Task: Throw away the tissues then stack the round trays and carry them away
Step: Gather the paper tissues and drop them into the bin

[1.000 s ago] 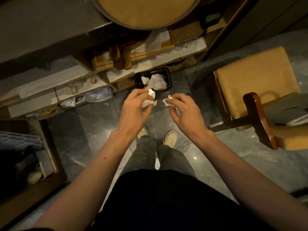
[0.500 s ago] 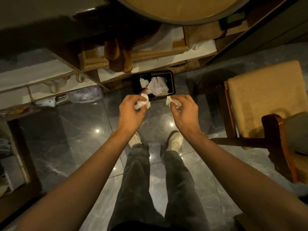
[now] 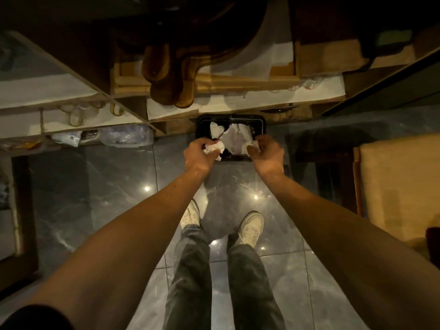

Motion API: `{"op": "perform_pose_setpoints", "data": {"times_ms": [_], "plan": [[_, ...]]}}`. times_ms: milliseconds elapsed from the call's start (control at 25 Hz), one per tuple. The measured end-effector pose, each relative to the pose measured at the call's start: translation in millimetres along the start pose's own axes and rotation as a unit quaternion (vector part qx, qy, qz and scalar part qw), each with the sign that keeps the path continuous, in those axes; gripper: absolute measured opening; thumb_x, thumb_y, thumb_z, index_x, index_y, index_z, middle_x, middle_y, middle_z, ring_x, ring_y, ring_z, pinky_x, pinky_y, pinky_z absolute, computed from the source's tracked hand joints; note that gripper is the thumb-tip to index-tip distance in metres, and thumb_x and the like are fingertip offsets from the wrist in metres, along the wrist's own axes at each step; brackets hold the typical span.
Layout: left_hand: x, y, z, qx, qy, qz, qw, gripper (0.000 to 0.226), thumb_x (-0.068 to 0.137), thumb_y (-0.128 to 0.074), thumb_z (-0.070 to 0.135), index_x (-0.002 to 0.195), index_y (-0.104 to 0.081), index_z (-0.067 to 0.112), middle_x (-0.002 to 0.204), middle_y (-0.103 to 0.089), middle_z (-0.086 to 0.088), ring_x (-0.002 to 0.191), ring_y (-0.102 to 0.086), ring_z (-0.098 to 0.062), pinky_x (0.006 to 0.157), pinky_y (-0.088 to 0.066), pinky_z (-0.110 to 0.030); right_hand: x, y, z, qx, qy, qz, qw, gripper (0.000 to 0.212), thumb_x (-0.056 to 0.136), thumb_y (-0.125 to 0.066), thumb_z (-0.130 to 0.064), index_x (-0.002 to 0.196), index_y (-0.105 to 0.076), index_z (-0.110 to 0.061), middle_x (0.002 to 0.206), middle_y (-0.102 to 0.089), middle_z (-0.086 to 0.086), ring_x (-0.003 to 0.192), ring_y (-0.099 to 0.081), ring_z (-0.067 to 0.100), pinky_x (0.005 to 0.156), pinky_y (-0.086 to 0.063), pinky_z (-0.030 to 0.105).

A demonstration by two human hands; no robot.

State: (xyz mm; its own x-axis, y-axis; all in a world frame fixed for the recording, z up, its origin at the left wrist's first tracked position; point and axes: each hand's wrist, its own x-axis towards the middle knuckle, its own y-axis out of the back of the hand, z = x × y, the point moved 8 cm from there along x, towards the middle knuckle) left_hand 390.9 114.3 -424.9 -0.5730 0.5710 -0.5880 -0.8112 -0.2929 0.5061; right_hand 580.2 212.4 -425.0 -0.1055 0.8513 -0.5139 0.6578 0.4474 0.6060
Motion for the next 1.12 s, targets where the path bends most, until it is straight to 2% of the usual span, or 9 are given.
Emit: {"op": "perform_pose_setpoints", "data": {"times_ms": [120, 280, 440, 640, 760, 880, 1000, 1120], "plan": [[11.5, -13.2, -1.3, -0.002, 0.016, 0.022, 1.000, 0.032, 0.084, -0.071, 0.018, 0.114, -0.066, 0.008, 0.121, -0.064, -0.015, 0.113, -0.059, -0.028, 0.084, -0.040, -0.019, 17.3, -1.8, 6.5, -0.015, -0.022, 0.006, 1.000, 0.032, 0.086, -0.068, -0.015, 0.117, -0.063, -0.007, 0.112, -0.069, 0.014, 0.104, -0.066, 0.027, 0.080, -0.046, 0.025], [23.9, -23.2, 0.5, -0.006, 0.035, 0.038, 0.999, 0.030, 0.086, -0.067, 0.011, 0.115, -0.063, 0.004, 0.127, -0.060, -0.017, 0.116, -0.057, -0.028, 0.069, -0.034, -0.009, 33.3, -5.6, 0.2, -0.032, 0.005, 0.005, 0.999, 0.031, 0.087, -0.065, -0.018, 0.115, -0.065, -0.005, 0.112, -0.069, 0.016, 0.106, -0.064, 0.031, 0.076, -0.041, 0.023], [34.5, -22.7, 4.3, -0.009, 0.029, 0.056, 0.998, 0.026, 0.086, -0.066, 0.004, 0.112, -0.063, 0.001, 0.131, -0.055, -0.017, 0.121, -0.054, -0.028, 0.074, -0.029, -0.003, 39.6, -9.4, -2.2, -0.007, 0.006, 0.004, 1.000, 0.034, 0.089, -0.065, -0.021, 0.119, -0.063, -0.005, 0.115, -0.068, 0.017, 0.108, -0.063, 0.030, 0.074, -0.038, 0.019], [40.9, -29.6, 13.8, 0.002, -0.002, 0.036, 0.999, 0.024, 0.085, -0.067, 0.005, 0.109, -0.066, 0.004, 0.126, -0.061, -0.016, 0.116, -0.058, -0.028, 0.075, -0.035, -0.006, 42.1, -7.2, 2.1, 0.008, 0.010, 0.006, 1.000, 0.037, 0.087, -0.069, -0.025, 0.116, -0.064, -0.003, 0.110, -0.069, 0.016, 0.105, -0.063, 0.030, 0.072, -0.036, 0.017], [42.0, -32.1, 17.7, 0.024, -0.007, 0.025, 0.999, 0.028, 0.085, -0.068, 0.010, 0.113, -0.065, 0.008, 0.127, -0.061, -0.014, 0.115, -0.058, -0.028, 0.083, -0.042, -0.017, 41.3, -7.1, 1.5, 0.013, 0.016, 0.011, 1.000, 0.036, 0.087, -0.068, -0.029, 0.111, -0.064, -0.002, 0.104, -0.069, 0.017, 0.100, -0.063, 0.030, 0.072, -0.036, 0.020], [39.8, -32.3, 27.3, 0.037, -0.046, 0.015, 0.998, 0.034, 0.084, -0.070, 0.009, 0.117, -0.063, 0.007, 0.124, -0.061, -0.016, 0.113, -0.059, -0.030, 0.092, -0.047, -0.026, 38.8, -9.7, -1.1, 0.016, 0.018, 0.002, 1.000, 0.036, 0.089, -0.066, -0.031, 0.111, -0.064, -0.001, 0.102, -0.067, 0.015, 0.102, -0.062, 0.031, 0.069, -0.034, 0.017], [33.4, -26.7, 33.3, 0.005, -0.057, 0.025, 0.998, 0.035, 0.084, -0.070, 0.007, 0.118, -0.063, 0.003, 0.119, -0.063, -0.014, 0.109, -0.060, -0.027, 0.080, -0.040, -0.012, 35.0, -7.8, -4.6, 0.007, 0.020, 0.004, 1.000, 0.037, 0.090, -0.066, -0.026, 0.118, -0.063, -0.002, 0.112, -0.067, 0.017, 0.109, -0.061, 0.031, 0.066, -0.029, 0.010], [24.5, -22.1, 31.6, -0.005, -0.047, 0.015, 0.999, 0.032, 0.088, -0.066, 0.007, 0.119, -0.062, 0.002, 0.114, -0.062, -0.010, 0.107, -0.058, -0.022, 0.076, -0.038, -0.009, 28.8, -4.0, -5.7, -0.012, 0.016, 0.003, 1.000, 0.035, 0.091, -0.063, -0.016, 0.123, -0.061, -0.004, 0.121, -0.066, 0.017, 0.113, -0.061, 0.030, 0.077, -0.036, 0.013]]}}
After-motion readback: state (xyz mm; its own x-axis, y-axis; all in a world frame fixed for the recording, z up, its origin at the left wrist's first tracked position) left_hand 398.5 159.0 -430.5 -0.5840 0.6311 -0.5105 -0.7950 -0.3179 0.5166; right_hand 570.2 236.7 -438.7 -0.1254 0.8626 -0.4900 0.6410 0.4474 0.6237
